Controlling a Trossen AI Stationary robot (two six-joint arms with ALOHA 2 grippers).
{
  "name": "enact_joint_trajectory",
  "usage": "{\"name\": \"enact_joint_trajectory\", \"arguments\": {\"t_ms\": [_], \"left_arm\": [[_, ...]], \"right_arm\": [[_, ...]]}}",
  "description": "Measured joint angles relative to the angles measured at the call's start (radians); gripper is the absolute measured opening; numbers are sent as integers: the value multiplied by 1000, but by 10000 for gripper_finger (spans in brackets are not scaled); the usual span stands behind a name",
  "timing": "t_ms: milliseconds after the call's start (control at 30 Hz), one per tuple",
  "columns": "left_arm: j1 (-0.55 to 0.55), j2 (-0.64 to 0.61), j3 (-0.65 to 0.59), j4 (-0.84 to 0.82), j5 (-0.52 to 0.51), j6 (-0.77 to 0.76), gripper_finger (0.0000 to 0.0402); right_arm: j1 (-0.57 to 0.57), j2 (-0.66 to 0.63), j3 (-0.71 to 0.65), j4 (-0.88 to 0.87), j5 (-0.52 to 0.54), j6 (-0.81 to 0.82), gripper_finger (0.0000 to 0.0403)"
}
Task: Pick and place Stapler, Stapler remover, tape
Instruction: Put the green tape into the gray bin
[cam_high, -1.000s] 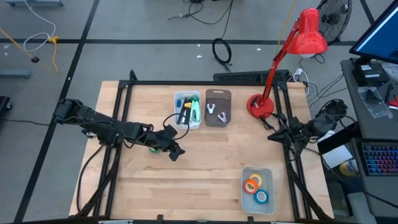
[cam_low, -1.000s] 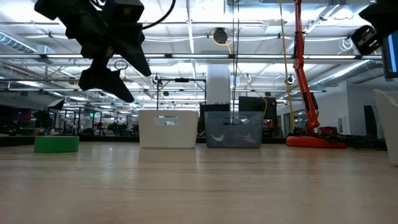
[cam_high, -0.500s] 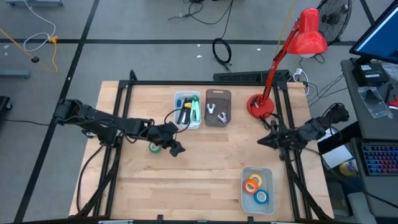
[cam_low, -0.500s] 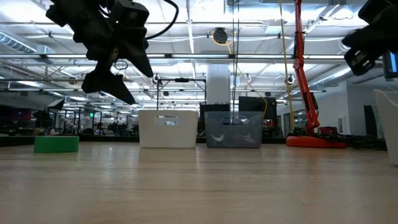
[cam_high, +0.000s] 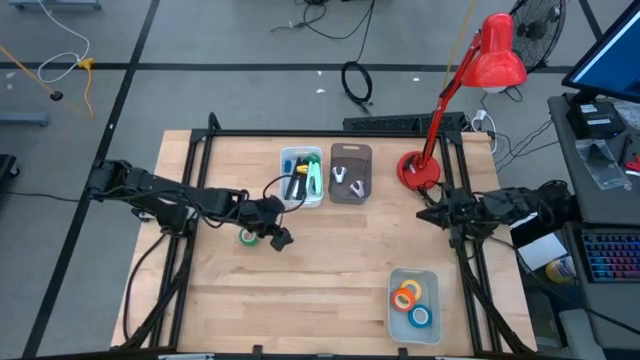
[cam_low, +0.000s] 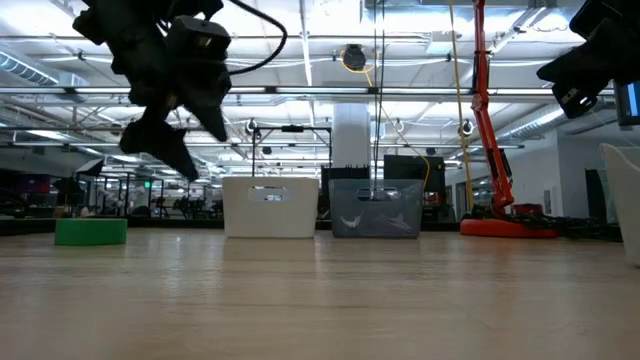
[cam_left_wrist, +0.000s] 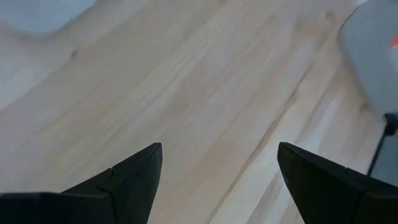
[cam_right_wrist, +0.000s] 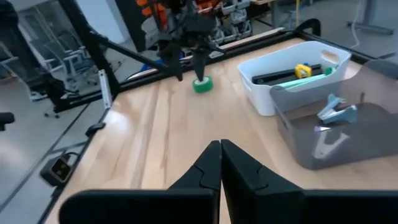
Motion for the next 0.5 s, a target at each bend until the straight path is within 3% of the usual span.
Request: {"name": "enact_joint_trajectory", "arguments": {"t_ms": [300, 500], "left_arm": [[0, 0, 69, -400, 30, 23, 324], [0, 0, 85, -543, -52, 28, 324]], "right_arm": [[-16, 0, -46, 8, -28, 42, 0], [-16, 0, -112, 165, 2, 82, 0]]}}
